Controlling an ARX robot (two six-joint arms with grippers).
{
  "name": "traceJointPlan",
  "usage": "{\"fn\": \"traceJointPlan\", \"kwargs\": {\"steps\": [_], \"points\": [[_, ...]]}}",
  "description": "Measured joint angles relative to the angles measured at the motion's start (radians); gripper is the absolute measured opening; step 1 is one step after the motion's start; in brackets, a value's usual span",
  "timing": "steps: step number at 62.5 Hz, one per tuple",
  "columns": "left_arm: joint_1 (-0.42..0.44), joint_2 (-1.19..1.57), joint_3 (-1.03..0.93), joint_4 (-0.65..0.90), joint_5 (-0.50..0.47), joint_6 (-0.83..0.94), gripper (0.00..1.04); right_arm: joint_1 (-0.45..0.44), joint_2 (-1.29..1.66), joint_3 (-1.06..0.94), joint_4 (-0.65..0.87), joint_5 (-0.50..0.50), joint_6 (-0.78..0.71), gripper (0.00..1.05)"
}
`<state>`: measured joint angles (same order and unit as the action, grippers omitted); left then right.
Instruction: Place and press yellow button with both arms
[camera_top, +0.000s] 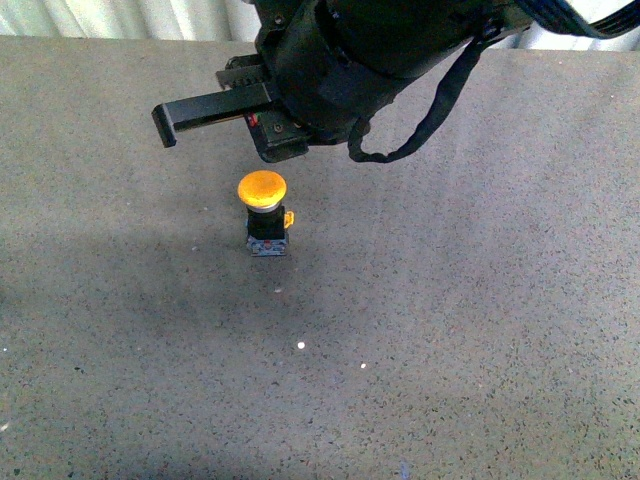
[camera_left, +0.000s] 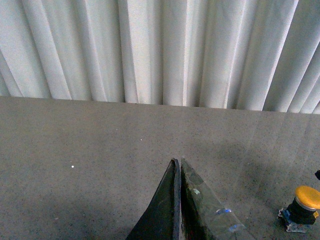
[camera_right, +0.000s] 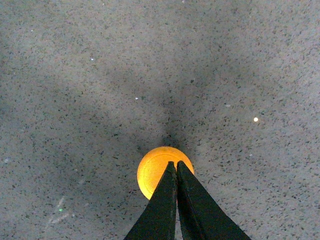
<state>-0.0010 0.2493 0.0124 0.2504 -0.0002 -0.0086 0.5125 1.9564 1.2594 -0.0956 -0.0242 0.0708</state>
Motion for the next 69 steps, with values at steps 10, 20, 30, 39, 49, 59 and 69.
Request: {"fn": "traceJointPlan", "kwargs": {"steps": [10,20,30,39,49,59,69], "points": [[0.0,-0.039,0.0,-0.038,0.0,0.0,0.01,0.001,0.015,0.003,-0.012,-0.004,0.014,0.01],[0.0,-0.077,0.0,-0.077,0.0,0.0,0.01,0.001,0.024,0.005,-0.021,-0.013,0.019,0.01],[0.0,-0.229,0.0,-0.244,0.0,0.0,0.01,0.003,0.034,0.011,-0.029,-0.022,0.02,0.01],[0.001,-0.232,0.0,-0.251,0.0,0.001,0.01,0.008,0.052,0.019,-0.034,-0.027,0.022,0.01],[0.001,-0.233,0.0,-0.251,0.0,0.001,0.01,0.008,0.066,0.028,-0.051,-0.024,0.028,0.01],[0.001,-0.233,0.0,-0.251,0.0,0.001,0.01,0.004,0.08,0.035,-0.071,-0.022,0.048,0.01],[0.001,-0.233,0.0,-0.251,0.0,0.001,0.01,-0.004,0.097,0.039,-0.081,-0.025,0.066,0.01]]}}
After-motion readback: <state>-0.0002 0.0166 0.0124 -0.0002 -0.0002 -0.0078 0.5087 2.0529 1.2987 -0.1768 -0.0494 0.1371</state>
